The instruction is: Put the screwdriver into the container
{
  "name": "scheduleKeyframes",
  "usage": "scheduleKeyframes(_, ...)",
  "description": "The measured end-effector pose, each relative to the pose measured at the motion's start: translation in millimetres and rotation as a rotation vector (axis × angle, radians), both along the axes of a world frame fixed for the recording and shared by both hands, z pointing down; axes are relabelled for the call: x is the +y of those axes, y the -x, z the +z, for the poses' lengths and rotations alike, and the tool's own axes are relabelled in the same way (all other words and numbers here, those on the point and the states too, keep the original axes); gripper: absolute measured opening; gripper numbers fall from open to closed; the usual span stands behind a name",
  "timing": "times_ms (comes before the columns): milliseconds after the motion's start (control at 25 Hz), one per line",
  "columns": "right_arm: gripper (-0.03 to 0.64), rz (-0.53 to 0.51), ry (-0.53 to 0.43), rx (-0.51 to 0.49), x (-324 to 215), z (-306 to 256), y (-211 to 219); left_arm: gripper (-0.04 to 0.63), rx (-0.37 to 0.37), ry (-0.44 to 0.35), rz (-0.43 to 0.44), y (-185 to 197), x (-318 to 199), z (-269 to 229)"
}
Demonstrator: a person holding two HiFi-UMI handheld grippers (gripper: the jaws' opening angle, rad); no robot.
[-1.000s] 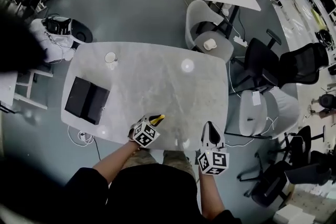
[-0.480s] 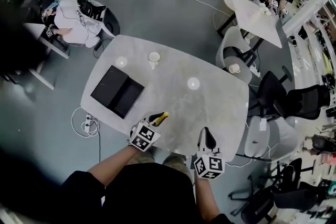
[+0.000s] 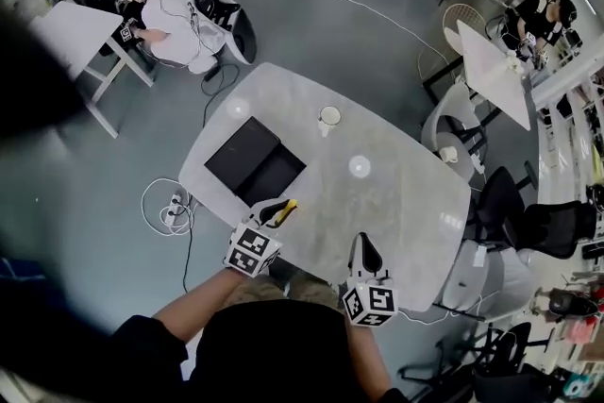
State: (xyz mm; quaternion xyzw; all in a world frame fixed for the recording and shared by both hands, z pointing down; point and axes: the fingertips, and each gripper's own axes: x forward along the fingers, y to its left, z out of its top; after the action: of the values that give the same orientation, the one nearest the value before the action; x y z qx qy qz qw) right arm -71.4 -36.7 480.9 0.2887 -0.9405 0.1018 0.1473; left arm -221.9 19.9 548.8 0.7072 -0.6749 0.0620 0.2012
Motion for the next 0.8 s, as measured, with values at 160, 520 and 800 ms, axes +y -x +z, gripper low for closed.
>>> scheduleKeyframes(160,0.011,-0.064,0.006,0.027,9.1,8.9,27.7,0.081,0.031,0.017,-0.112,48.0,14.9,10.9)
scheduleKeyframes(520,0.011,-0.165,0.049,0.007,2.3,31.9,93.9,0.081,0.121,0.076,-0.230,112.2,8.2,55.0)
scheduleKeyframes(800,0.011,-0.146,0.023,0.029,-30.8,32.4,119.8,0.081,0.149,0.171,-0.175,127.4,-23.1,102.6)
